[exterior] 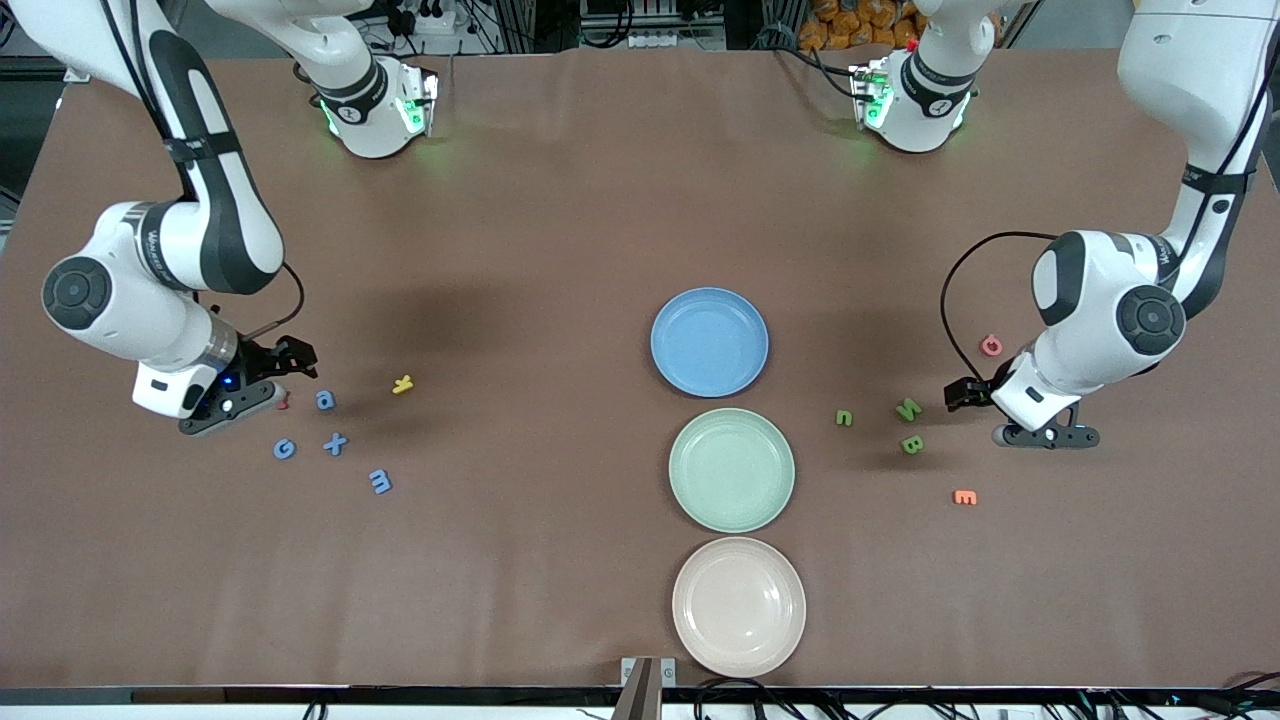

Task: Sort letters by color into matching plates
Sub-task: 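Lower the right gripper onto blue P while the left gripper lowers onto green P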

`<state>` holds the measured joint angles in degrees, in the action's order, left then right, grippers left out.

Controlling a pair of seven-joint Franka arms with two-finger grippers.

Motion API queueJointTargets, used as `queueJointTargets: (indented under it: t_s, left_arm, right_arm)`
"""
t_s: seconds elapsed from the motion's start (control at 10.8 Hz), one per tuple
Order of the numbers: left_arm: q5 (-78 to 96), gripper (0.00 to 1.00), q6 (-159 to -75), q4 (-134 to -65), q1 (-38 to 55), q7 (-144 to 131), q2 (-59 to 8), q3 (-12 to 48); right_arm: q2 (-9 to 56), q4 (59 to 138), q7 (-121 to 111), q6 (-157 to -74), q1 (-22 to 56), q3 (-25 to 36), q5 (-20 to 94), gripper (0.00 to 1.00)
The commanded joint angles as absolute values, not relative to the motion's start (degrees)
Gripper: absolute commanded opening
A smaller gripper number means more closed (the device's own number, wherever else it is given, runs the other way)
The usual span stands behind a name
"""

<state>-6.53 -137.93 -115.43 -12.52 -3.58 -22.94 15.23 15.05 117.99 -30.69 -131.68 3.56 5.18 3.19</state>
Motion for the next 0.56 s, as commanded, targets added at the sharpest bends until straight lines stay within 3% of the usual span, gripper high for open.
queueJointTargets:
  t_s: [0.0,0.46]
  left_arm:
    - [-12.19,0.88,-140.18,-118.73,-15.54,-3.16,-22.06,15.47]
    - [-14.77,0.82,-146.23,-122.33,-16.79,-3.08,-23.46,15.56]
  right_arm:
    - [17.66,120.75,-36.91,-137.97,2.73,5.01,3.96,1.0]
    - [22.76,123.3,-37.44,-149.2,2.9,4.83,3.78,1.0]
